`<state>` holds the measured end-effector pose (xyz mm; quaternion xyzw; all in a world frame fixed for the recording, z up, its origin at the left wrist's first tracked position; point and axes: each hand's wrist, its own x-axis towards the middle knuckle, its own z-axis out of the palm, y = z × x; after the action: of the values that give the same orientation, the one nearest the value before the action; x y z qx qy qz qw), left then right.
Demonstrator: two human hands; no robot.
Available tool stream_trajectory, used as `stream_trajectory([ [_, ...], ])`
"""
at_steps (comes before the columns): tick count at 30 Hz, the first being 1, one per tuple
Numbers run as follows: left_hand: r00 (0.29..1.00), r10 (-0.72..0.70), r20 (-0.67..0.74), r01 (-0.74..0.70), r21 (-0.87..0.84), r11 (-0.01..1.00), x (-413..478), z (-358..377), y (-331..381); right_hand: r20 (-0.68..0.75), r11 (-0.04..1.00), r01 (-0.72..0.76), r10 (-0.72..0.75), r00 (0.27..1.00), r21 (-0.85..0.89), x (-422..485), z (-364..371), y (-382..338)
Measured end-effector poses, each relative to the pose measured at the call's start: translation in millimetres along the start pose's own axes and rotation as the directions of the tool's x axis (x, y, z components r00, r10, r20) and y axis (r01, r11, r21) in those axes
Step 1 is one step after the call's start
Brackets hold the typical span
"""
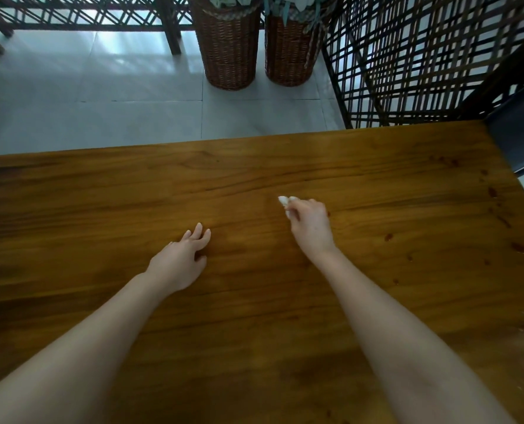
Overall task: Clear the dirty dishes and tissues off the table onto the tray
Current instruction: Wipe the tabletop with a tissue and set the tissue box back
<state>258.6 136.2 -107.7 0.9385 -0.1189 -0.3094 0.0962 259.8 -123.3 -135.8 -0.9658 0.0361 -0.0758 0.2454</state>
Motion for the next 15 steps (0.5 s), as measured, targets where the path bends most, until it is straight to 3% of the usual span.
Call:
stream_trajectory([
  [5, 1.0, 0.027, 0.004, -0.027, 0.005, 1.0, -1.1, -2.1, 0.4, -0.096, 0.959, -0.281, 0.277, 0.956, -0.033, -17.6, -35.8, 59.0],
  [9, 0.999, 0.04, -0.006, -0.04, 0.011, 0.999, -2.6, -2.1, 0.0, -0.132, 0.898, -0.44, 0.438, 0.889, 0.017, -28.2, -36.9, 61.7],
  [11, 0.999, 0.05, -0.006, -0.05, 0.013, 0.999, -3.4, -1.6, 0.0, -0.139, 0.888, -0.456, 0.459, 0.878, 0.051, -32.1, -31.1, 49.3],
  [15, 0.998, 0.056, -0.014, -0.055, 0.036, 0.998, -2.7, -1.1, -0.4, -0.147, 0.933, -0.356, 0.359, 0.922, 0.045, -48.5, -17.7, 19.4],
])
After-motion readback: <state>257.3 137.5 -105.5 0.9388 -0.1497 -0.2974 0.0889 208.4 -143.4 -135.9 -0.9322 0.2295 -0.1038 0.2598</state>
